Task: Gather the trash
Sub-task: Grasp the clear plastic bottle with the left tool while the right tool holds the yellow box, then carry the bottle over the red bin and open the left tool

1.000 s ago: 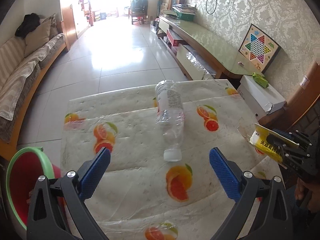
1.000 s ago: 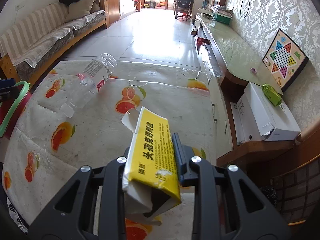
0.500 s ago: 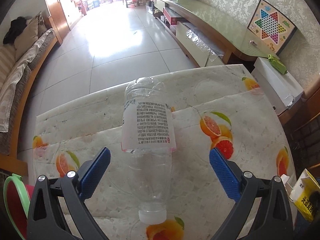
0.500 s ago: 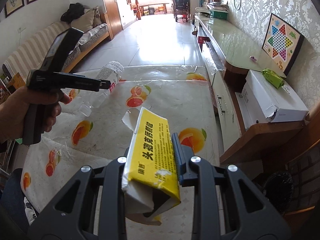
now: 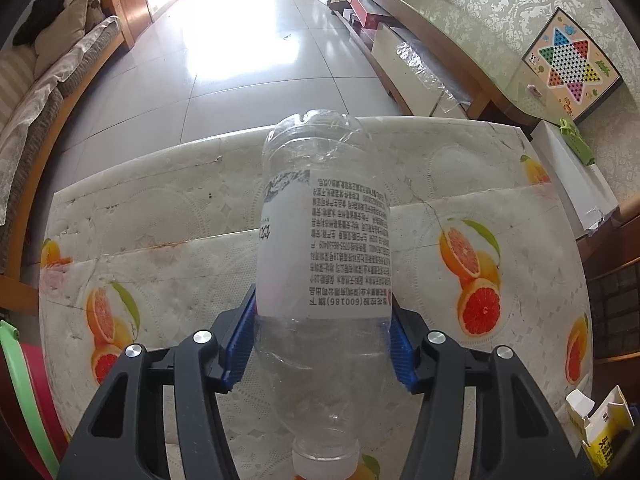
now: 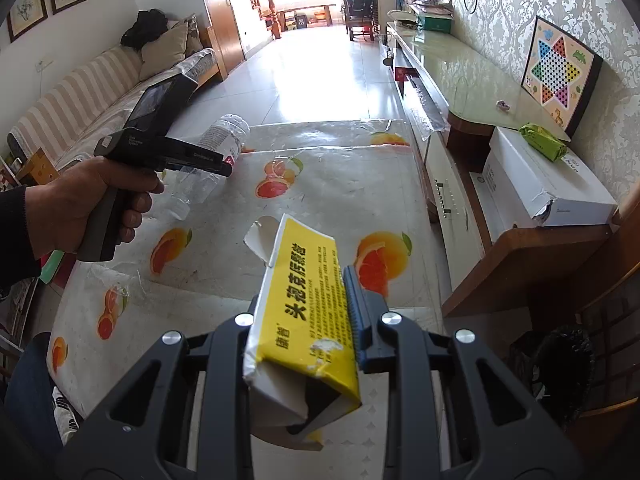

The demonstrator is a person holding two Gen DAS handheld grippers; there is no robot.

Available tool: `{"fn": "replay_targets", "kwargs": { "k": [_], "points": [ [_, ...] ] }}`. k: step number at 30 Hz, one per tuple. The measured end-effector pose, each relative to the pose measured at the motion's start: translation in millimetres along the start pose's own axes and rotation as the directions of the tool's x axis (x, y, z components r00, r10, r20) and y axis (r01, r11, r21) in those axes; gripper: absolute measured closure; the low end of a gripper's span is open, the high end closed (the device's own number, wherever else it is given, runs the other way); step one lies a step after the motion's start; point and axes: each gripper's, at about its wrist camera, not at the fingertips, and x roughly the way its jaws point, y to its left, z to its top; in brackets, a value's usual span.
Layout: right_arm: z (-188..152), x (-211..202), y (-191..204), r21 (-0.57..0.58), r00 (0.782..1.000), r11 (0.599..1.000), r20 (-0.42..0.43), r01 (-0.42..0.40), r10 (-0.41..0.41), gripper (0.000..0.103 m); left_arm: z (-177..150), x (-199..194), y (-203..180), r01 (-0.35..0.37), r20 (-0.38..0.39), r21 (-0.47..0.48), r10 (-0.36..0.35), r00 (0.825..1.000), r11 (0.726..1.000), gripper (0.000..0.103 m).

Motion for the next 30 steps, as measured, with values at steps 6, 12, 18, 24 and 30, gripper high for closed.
{"fn": "replay_targets", "kwargs": {
  "k": [6,12,18,24,30],
  "points": [
    [2.1,-1.0,9.6,-0.022,1.000,1.000,0.001,-0.003,0.003,0.077,-9.9,-34.9,11.9,0.018,0.081,-0.005,-0.017,0.997,1.000,0.050],
    [11.7,-4.9,28.8,-0.052,1.000,0.999,0.020,-0.013,0.015,0.077,-20.9,-77.4,35.7,0.043,0.151,-0.029,-0.038,0.988,0.999,0.050],
    [25.9,-10.3,54.7,-0.103,0.999,0.995,0.041,-0.019,0.024,0.077,-46.4,-127.8,79.0,0.070,0.222,-0.082,-0.050,0.974,0.994,0.050],
    [39.3,-17.0,91.2,-0.156,0.997,0.987,0.058,-0.042,0.052,0.077,-83.5,-167.0,144.4,0.038,0.261,-0.161,0.005,0.965,0.986,0.050],
    [48.5,-18.0,142.3,-0.236,0.994,0.969,0.058,-0.078,0.094,0.077,-122.6,-193.4,221.4,-0.006,0.280,-0.259,0.081,0.957,0.966,0.050]
  ]
}}
